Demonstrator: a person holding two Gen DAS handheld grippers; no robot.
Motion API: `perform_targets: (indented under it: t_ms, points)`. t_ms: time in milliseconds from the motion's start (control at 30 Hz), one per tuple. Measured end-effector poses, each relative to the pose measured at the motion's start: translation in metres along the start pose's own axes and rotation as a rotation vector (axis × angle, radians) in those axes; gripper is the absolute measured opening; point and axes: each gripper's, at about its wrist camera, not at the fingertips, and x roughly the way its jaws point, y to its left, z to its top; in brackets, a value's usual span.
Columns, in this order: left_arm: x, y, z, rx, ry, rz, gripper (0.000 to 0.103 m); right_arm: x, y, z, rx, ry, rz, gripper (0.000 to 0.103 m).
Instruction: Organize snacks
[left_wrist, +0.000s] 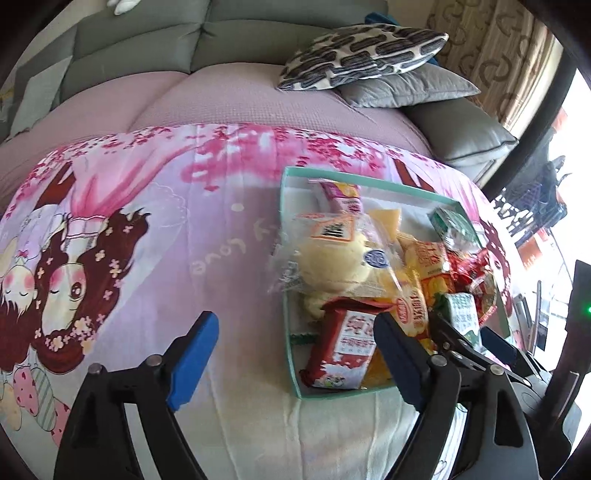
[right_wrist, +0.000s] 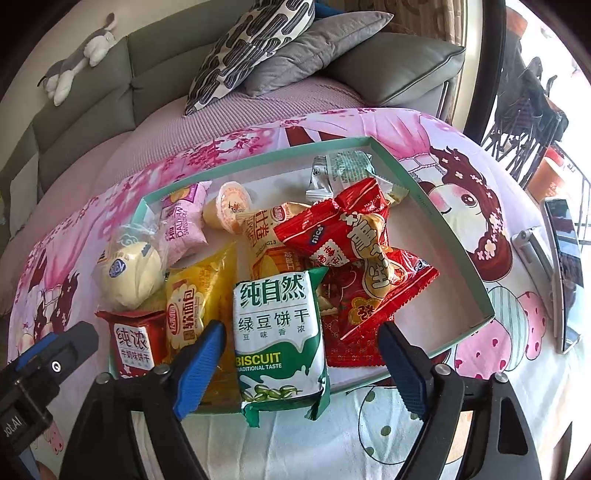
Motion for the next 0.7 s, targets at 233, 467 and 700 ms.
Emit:
perform_targets:
  t_ms: [233, 467, 700]
  points:
    - [0.0010, 0.0077, 0.0007, -0.003, -0.032, 0.080, 0.100, -0.0019, 0.0003, -0.0002, -0.009, -0.026, -0.009, 0.103]
    - [0.0055, 0.0081, -0.0001, 0.005, -0.014, 0.122, 0.100, -0.0032, 0.0006, -0.0006, -0.012, -0.042, -0.023, 0.103]
    - [-0.0024, 0.0087, 0.0007, 0.005, -0.055, 0.201, 0.100, -0.0095, -0.0022, 0.0008, 0.010, -0.077, -0.052, 0.103]
